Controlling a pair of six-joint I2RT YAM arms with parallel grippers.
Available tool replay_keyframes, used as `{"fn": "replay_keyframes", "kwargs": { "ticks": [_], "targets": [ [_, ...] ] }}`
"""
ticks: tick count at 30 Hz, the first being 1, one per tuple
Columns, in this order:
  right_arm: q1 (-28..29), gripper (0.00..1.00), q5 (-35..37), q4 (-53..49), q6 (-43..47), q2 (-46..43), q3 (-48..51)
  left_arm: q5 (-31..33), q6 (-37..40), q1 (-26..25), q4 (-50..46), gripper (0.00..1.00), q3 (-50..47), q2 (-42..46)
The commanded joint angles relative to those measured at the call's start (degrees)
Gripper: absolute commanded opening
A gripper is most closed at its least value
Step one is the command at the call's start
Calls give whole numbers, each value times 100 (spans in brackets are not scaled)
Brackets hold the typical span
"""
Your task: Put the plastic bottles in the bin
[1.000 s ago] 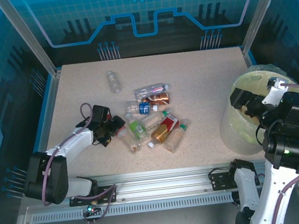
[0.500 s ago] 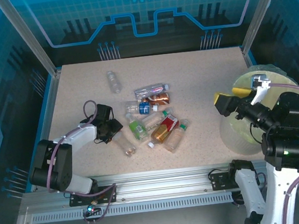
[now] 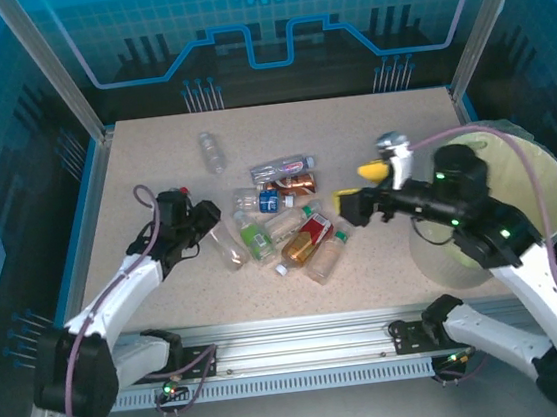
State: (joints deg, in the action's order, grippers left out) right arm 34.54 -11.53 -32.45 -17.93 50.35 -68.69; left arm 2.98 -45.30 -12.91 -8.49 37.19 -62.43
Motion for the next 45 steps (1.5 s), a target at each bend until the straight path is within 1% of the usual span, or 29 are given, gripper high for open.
{"fn": "replay_keyframes", "kwargs": {
  "ticks": [1, 5, 7, 11, 13, 16, 21, 26, 28, 30, 32, 34, 40, 45],
  "targets": [
    [715, 100, 1126, 600, 509, 561, -308, -227, 382, 40, 516, 41, 60, 503],
    [1098, 100, 992, 1305, 291, 1260, -347, -705, 478, 34, 1033, 40, 344, 791],
    [1217, 100, 871, 1594, 109, 1580, -386, -1096, 433, 34, 1368, 40, 539, 804],
    [1236, 100, 57, 2090, -393, 2123, -549, -1847, 180, 26, 2206, 40, 803, 688],
    [1231, 100, -391, 2074, -463, 2403, -768, -2203, 47, -9, 2607, 40, 923, 574],
    [1252, 100, -636, 1821, -439, 2683, -1108, -2522, 4, -149, 3067, 40, 1062, 436],
    [1251, 100, -646, 1881, -757, 2945, -1232, -2889, -127, -326, 3714, 41, 1158, 285],
    [1255, 100, -476, 1906, -1000, 3279, -1411, -3311, -514, -389, 4449, 41, 1152, 83],
    [1251, 100, -640, 1945, -1010, 3388, -1469, -3438, -640, -391, 4718, 42, 1137, -1],
    [1251, 100, -962, 2056, -1010, 3461, -1499, -3535, -699, -397, 4883, 42, 1118, -70],
    [1256, 95, -1186, 2091, -1007, 3508, -1543, -3584, -722, -397, 4963, 42, 1109, -117],
    [1250, 89, -1238, 2080, -992, 3525, -1545, -3595, -713, -398, 5001, 42, 1090, -144],
    [1256, 73, -1176, 1827, -958, 3661, -1708, -3594, -657, -406, 4981, 42, 1025, -121],
    [1251, 63, -949, 1616, -950, 3668, -1760, -3578, -595, -406, 4846, 44, 1040, -122]
  ]
}}
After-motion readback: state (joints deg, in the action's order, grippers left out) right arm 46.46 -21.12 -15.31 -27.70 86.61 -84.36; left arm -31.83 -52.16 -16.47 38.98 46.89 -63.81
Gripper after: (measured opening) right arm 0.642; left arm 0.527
